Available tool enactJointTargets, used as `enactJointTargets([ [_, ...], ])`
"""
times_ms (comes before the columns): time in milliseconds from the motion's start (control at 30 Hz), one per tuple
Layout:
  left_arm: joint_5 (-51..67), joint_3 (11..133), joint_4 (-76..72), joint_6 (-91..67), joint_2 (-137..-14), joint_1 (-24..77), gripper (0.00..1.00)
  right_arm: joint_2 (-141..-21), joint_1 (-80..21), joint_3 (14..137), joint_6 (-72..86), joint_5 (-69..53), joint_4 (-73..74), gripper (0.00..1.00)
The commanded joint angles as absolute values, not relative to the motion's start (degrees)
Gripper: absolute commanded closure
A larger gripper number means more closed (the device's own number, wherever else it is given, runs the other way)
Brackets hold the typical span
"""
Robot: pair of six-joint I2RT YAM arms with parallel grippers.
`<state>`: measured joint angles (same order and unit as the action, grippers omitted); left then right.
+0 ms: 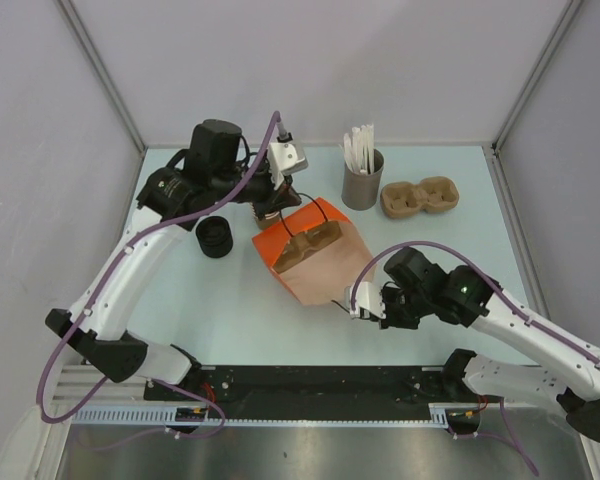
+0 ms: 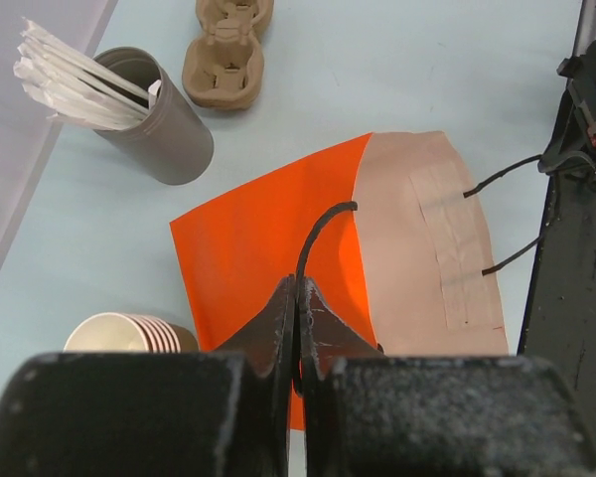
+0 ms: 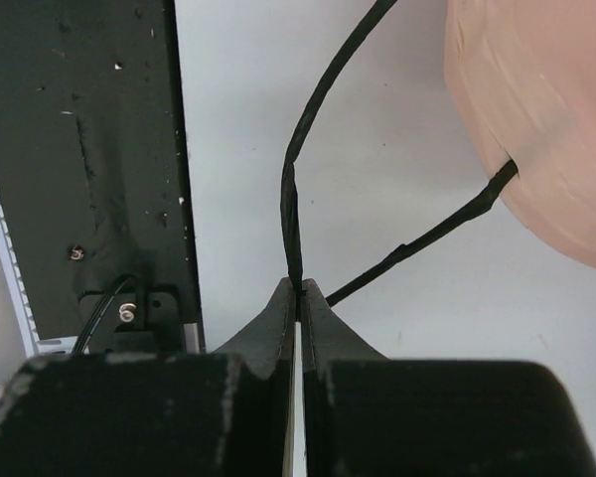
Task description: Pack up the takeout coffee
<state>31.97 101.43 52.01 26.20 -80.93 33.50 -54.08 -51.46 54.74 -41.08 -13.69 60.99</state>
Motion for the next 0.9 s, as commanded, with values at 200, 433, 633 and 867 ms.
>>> enactJointTargets([
  [200, 35.2, 99.9, 52.4, 28.5, -80.6, 36.7, 0.90, -51.7, -52.2, 53.2, -38.4, -14.2, 61.0, 1.00],
  [433, 32.4, 101.9, 50.2, 26.1, -81.5, 37.4, 0.91, -49.8, -52.1, 54.9, -37.9, -7.9, 56.4, 1.00],
  [633, 30.8, 107.2, 47.7, 23.1, -85.2, 37.4, 0.92, -50.8, -50.0, 62.8, -37.8, -0.4, 53.0, 1.00],
  [867, 31.6, 116.0, 48.9, 22.9, -91.3, 38.0, 0.92, -53.0, -46.8, 72.2, -36.7, 3.2, 47.5, 1.00],
])
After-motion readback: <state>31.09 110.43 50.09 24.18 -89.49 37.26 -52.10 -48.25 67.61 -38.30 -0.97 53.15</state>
